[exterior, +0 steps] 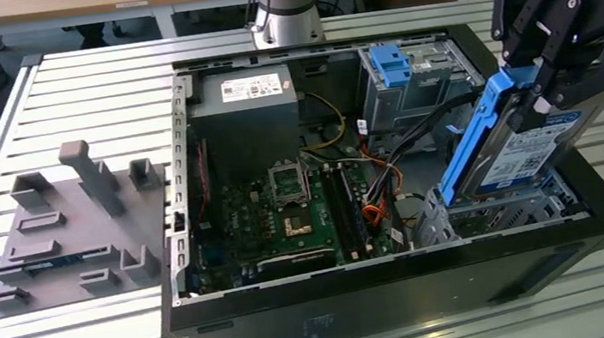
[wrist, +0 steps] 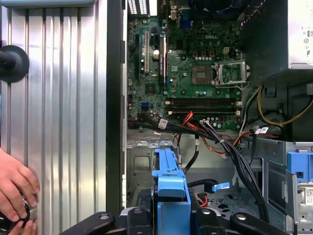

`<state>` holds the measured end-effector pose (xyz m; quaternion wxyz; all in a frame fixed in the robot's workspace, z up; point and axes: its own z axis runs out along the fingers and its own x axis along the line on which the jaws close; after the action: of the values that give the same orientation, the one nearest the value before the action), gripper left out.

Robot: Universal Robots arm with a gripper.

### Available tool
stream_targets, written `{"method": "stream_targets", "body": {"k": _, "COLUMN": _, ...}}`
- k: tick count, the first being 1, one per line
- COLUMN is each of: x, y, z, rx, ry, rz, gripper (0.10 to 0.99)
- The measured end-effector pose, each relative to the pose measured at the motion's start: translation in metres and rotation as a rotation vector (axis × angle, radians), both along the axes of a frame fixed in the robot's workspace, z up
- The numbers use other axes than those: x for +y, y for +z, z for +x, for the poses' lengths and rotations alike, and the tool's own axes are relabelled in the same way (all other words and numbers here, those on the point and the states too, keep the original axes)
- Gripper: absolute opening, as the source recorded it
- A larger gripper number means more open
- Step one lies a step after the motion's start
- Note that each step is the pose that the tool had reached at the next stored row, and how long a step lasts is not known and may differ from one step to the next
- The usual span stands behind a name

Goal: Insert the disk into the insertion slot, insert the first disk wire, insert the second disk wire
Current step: 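Insert the disk into the insertion slot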

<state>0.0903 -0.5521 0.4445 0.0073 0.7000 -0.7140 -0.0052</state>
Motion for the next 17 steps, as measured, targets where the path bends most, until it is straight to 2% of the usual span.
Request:
{"method": "stream_targets", "body": {"k": 10, "x": 0.0039, "y": -0.0029, "z": 0.0, "rx": -0.0001, "ry": 0.0, "rz": 0.0, "gripper": 0.365}}
{"method": "stream_targets", "body": {"k": 17, "x": 0.0044, "y": -0.0056, "z": 0.0, "rx": -0.0012, "ry": 0.0, "rz": 0.0, "gripper": 0.365}}
